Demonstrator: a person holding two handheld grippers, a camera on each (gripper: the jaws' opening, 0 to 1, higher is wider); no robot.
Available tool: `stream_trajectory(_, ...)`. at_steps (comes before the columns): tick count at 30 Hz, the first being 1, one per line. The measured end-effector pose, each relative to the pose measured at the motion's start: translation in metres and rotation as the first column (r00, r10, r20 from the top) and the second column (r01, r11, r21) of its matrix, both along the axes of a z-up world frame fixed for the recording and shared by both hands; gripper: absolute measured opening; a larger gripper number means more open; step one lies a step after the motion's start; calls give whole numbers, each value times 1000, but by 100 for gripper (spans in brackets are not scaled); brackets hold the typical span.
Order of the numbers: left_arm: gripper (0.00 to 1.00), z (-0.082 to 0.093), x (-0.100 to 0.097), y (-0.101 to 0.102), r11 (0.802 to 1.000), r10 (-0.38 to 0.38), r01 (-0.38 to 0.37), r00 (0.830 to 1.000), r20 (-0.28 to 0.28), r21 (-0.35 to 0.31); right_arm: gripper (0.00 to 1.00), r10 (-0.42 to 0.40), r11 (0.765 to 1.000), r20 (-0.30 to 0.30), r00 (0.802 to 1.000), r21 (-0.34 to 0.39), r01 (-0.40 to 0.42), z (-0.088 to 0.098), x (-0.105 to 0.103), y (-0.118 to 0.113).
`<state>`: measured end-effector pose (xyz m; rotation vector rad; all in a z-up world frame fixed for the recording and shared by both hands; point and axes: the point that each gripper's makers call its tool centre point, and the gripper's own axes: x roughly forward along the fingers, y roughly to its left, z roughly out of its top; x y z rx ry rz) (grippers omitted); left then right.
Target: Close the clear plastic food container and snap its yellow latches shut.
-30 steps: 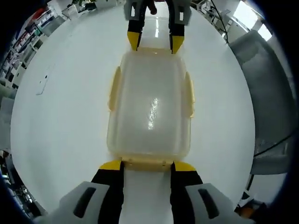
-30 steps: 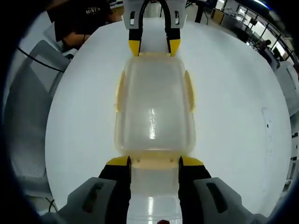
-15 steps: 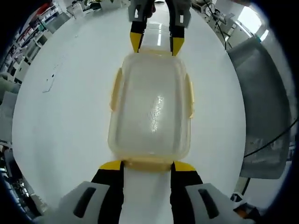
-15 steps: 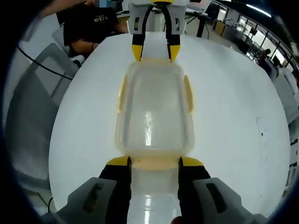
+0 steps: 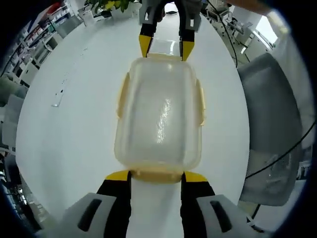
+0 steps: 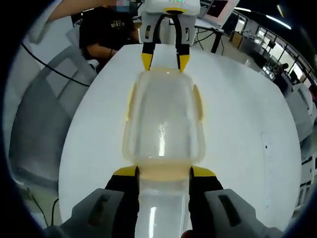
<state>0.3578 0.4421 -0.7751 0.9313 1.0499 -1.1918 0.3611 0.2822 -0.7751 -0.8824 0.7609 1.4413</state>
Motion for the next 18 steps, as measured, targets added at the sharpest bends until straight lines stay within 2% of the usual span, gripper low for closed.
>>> stream_trajectory(6,32,10,-4,-24,1000,4,-3,1000,15,-9,35,2,1000,18,1000,0,-2,11,-1,-24)
stream_trajectory(11,32,11,-4,-48,1000,-1,1,1000,12,-3,35,-2,1000,23,1000,2,2,17,-3,-47)
stream_trajectory(18,32,12,-1,-82,1000,-7,7,1000,20,-17,35,-12,1000,26,1000,-5,12,16,-1,-85)
